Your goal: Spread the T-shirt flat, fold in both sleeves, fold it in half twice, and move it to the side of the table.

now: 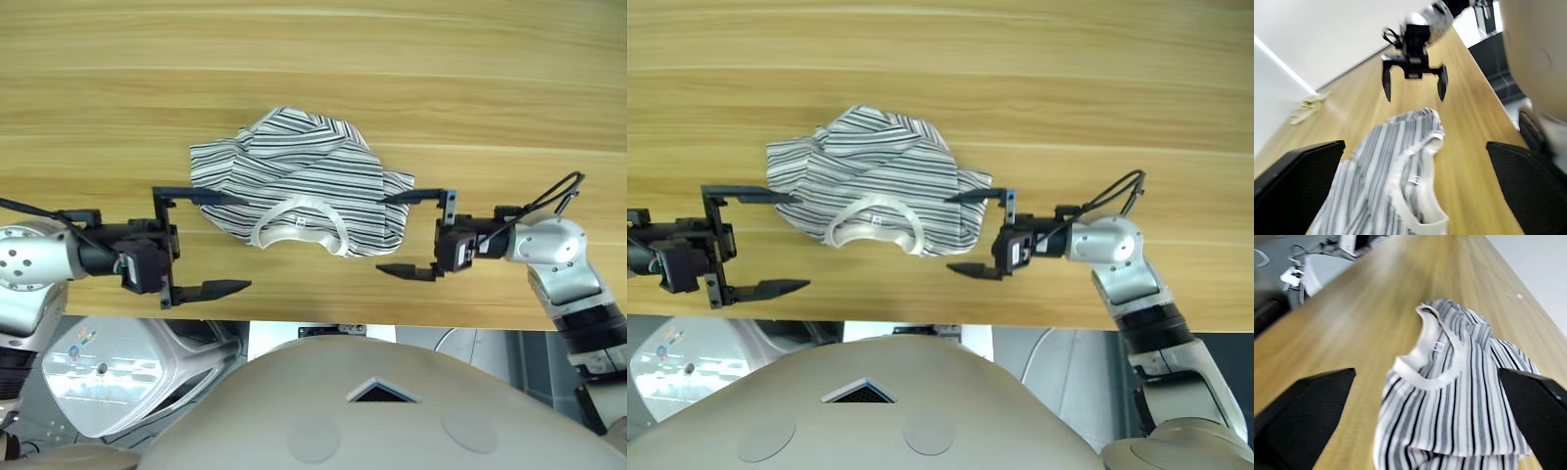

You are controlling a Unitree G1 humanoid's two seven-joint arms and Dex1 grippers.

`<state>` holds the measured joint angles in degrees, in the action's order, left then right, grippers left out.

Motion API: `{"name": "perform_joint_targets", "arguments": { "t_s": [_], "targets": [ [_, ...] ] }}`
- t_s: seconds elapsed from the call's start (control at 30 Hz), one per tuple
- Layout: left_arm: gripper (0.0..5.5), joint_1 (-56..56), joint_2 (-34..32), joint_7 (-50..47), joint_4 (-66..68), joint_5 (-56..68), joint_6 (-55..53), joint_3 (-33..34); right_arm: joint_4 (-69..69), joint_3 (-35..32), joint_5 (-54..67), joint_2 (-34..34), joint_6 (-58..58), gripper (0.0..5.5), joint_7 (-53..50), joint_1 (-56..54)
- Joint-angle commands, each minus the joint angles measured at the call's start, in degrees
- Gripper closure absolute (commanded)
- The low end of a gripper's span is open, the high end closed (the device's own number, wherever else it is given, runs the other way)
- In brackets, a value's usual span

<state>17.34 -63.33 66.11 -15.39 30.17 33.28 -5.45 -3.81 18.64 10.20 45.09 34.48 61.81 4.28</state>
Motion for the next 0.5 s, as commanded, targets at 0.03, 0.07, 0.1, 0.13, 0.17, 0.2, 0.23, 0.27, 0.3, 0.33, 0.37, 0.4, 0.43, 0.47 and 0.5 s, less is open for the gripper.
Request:
{"name": "perform_joint_targets", "arguments": {
  "t_s": [0.03, 0.07, 0.1, 0.13, 0.17, 0.2, 0.23, 0.27, 0.3, 0.33, 0.37, 0.4, 0.43, 0.47, 0.5],
  "targets": [
    [0.14, -5.88, 5.53, 1.45, 6.54, -9.78, -1.42, -4.91, -1.51, 2.33, -6.62, 0.67, -2.20, 0.10, -0.32, 1.96],
    [0.14, -7.78, 7.40, 0.32, 9.17, -13.56, -1.58, -5.98, -1.23, 2.85, -9.22, 0.22, -2.05, 0.10, -1.29, 2.43],
    [0.14, -9.50, 8.98, -1.05, 11.80, -17.49, -1.38, -6.60, -1.06, 3.25, -11.21, -0.08, -1.52, 0.10, -2.10, 2.80],
    [0.14, -11.47, 10.50, -2.56, 14.66, -21.28, -0.67, -6.96, -1.19, 3.55, -12.84, -0.31, -1.21, 0.10, -2.88, 3.29],
    [0.14, -13.19, 11.73, -4.07, 16.96, -24.24, -0.61, -7.09, -1.45, 3.80, -14.04, -0.53, -1.02, 0.10, -3.64, 3.65],
    [0.14, -14.86, 12.71, -6.18, 19.55, -28.24, 0.31, -7.21, -1.46, 4.11, -15.42, -0.80, -0.56, 0.10, -4.42, 3.84],
    [0.14, -16.19, 13.37, -8.44, 21.93, -32.32, 1.18, -7.42, -1.17, 4.17, -17.81, -1.22, -0.16, 0.10, -5.98, 3.91],
    [0.14, -16.97, 13.74, -10.06, 23.65, -35.25, 1.91, -7.62, -0.82, 4.11, -19.73, -1.69, 0.33, 0.10, -7.47, 3.91],
    [0.14, -17.20, 13.74, -11.20, 24.78, -37.68, 2.80, -7.93, -0.60, 4.20, -20.87, -1.94, 0.45, 0.10, -8.35, 3.88],
    [0.14, -17.17, 13.66, -11.77, 25.33, -38.98, 3.35, -8.20, -0.68, 4.28, -21.44, -1.99, 0.27, 0.10, -9.00, 3.90],
    [0.14, -16.84, 13.27, -12.05, 25.37, -39.88, 3.75, -8.52, -0.89, 4.39, -21.46, -1.97, -0.04, 0.10, -9.42, 3.86],
    [0.14, -16.33, 12.66, -12.08, 25.22, -40.59, 4.22, -8.85, -0.96, 4.47, -21.67, -1.88, -0.35, 0.10, -9.89, 3.71],
    [0.14, -15.45, 11.81, -11.43, 24.64, -40.46, 4.58, -9.18, -0.88, 4.49, -21.81, -1.97, -0.79, 0.10, -10.31, 3.48],
    [0.14, -14.39, 10.80, -10.55, 23.82, -39.88, 4.88, -9.45, -0.96, 4.45, -22.19, -2.08, -1.12, 0.10, -10.87, 3.30],
    [0.14, -13.14, 9.61, -9.40, 22.76, -38.72, 5.24, -9.70, -0.90, 4.51, -22.67, -2.29, -1.60, 0.10, -11.43, 3.05]
  ]
}}
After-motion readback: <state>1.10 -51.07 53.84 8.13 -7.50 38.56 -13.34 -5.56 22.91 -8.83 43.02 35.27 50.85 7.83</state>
